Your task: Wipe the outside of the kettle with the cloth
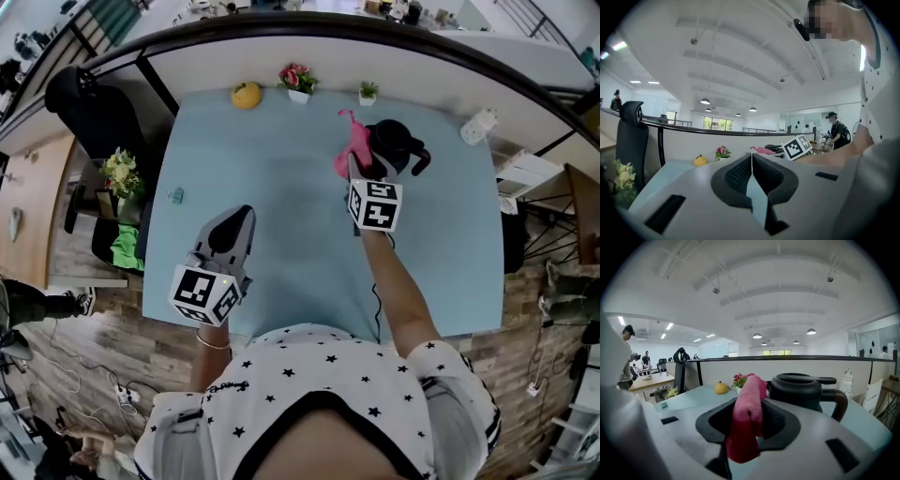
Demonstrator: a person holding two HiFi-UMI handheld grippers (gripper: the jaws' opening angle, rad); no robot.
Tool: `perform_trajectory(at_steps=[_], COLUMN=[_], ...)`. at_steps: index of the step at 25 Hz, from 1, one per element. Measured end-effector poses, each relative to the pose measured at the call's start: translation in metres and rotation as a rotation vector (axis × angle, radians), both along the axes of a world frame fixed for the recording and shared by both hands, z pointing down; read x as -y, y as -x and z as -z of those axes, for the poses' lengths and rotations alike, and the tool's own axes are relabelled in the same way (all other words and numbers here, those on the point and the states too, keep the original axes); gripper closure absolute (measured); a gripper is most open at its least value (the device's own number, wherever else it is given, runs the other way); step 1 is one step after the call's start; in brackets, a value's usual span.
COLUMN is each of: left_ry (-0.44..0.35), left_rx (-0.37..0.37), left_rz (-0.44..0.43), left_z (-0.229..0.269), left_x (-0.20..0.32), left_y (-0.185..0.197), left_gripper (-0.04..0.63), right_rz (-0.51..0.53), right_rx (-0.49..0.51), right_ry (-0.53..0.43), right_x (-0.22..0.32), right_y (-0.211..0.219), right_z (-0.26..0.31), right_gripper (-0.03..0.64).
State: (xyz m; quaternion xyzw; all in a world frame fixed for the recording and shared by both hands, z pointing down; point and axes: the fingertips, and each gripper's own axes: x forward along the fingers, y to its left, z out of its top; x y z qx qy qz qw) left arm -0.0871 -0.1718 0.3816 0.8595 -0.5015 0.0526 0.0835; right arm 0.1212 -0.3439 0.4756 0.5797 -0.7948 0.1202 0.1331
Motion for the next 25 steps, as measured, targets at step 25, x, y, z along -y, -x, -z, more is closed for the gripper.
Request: perform_trajectory(at_steps=[25], left_ry=[0.018], left_rx=[0.018], left_rz=[-0.093], left_z=[-0.003], left_x=[0.003], left_y=[-0.045], left_gripper=[0.565], right_rz=[-0.141], right_rx=[0.005], right_ry=[-0.011], right_x=[-0.021], right_y=[-0.101], right_z=[-0.002], right_gripper=[0.485])
